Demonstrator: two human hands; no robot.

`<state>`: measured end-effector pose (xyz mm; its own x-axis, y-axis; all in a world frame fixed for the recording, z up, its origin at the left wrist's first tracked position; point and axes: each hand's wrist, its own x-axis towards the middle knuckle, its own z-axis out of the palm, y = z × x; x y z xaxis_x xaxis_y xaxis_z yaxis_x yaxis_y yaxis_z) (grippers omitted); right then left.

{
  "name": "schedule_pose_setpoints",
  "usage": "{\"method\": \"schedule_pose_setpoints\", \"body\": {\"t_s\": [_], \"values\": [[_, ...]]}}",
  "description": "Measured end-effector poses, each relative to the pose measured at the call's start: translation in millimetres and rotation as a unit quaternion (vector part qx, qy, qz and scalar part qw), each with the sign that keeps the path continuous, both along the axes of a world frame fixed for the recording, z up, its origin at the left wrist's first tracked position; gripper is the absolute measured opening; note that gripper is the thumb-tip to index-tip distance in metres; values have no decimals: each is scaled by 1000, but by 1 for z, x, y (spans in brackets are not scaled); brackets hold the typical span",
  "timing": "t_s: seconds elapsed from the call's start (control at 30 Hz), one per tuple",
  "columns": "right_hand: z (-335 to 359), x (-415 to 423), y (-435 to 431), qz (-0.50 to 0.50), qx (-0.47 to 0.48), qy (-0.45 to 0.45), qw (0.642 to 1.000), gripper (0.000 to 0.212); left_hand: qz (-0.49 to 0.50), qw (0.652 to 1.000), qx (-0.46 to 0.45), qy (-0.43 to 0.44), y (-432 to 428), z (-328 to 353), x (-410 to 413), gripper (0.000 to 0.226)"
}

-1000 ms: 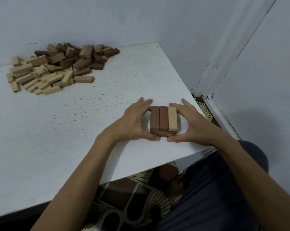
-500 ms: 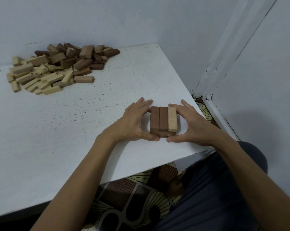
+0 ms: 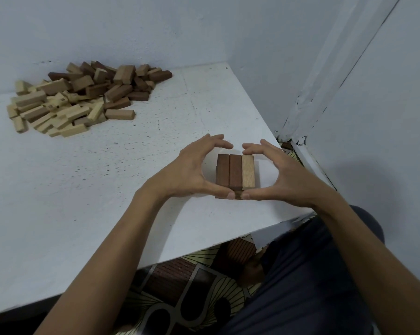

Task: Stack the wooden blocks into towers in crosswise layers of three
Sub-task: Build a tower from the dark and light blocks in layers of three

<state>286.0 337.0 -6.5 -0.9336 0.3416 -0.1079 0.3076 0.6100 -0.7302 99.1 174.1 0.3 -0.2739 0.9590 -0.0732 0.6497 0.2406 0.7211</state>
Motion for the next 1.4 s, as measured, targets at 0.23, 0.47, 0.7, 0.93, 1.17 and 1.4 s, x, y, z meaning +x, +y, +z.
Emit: {"method": "schedule_pose_setpoints", "body": {"t_s": [0.23,0.47,0.7,0.93,1.17,1.4], "values": [[-4,-4,-2,0,8,2,1000,84,-11,1000,-7,15,5,-5,3,91],[-6,-4,-3,0,14,4,1000,88,-13,1000,-9,17,4,-3,4,84],[-6,-4,-3,-1,14,5,1000,86,-23,999,-8,23,5,-3,4,79],[-7,-4,-4,-4,15,5,1000,88,-24,999,-6,24,6,-5,4,80],[-4,-4,-7,-8,13,-1,1000,95,-20,999,-21,23,5,-3,4,83],[11,-1,-6,-22,18,10,1000,113,5,1000,-1,-22,-5,1,1,102]]}}
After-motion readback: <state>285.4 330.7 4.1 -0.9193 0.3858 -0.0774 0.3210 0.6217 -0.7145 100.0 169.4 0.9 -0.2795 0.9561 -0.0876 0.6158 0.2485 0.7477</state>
